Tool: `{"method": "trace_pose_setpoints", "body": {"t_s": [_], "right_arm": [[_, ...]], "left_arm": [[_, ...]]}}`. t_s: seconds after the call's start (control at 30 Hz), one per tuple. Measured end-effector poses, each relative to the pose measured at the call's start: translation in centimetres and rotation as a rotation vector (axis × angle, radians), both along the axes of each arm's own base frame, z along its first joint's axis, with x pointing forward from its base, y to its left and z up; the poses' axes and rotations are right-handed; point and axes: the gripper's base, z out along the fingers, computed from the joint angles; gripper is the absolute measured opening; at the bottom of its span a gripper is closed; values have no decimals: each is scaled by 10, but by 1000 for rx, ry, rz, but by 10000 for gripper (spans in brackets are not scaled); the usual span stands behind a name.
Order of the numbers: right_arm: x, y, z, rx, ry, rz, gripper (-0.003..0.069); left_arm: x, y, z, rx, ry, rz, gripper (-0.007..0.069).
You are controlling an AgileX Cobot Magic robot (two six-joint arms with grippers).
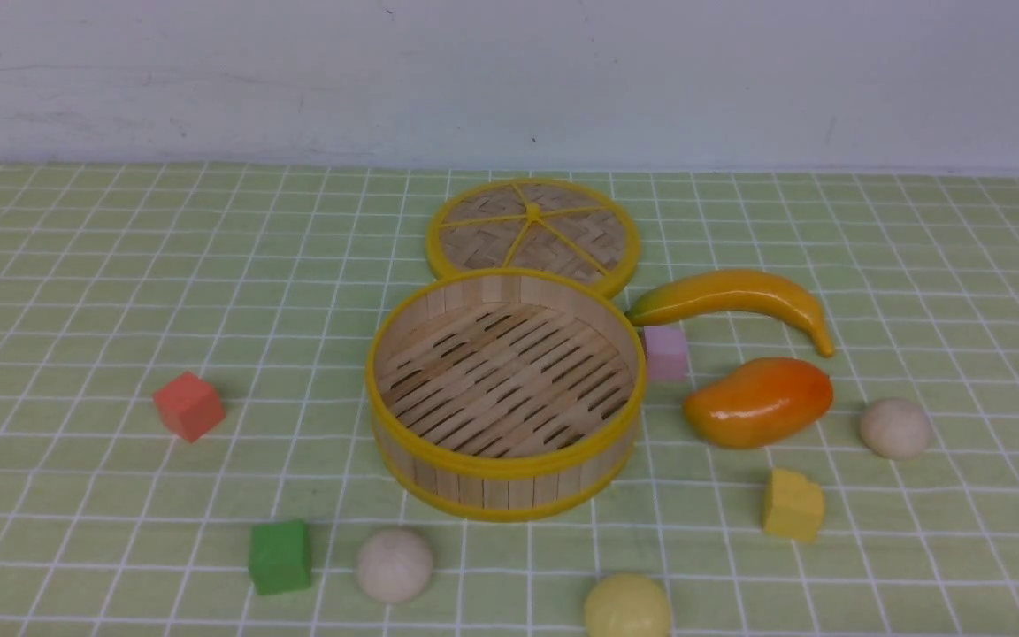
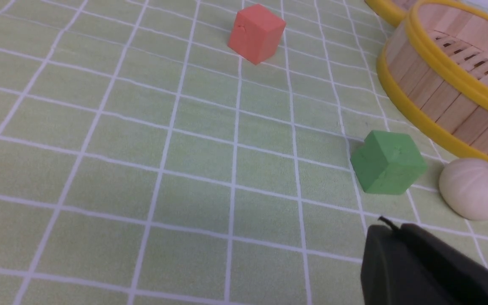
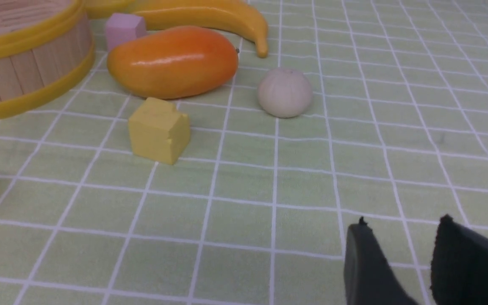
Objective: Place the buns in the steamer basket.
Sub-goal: Use the right arm to grab a steamed stuffed bun
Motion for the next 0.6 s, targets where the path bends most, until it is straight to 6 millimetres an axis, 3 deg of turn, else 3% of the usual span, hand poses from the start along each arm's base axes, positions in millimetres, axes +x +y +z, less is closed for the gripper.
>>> {"method": "trace_pose_setpoints", "body": {"t_s": [0.43,0.6], "right_arm": [[0,6,44,36,-498,70,242],[-7,8,63,190,-705,107,242]], "left_arm": [[3,-1,14,-21,-155,-7,26],[3,-1,14,-3,-158,-8,29]]}}
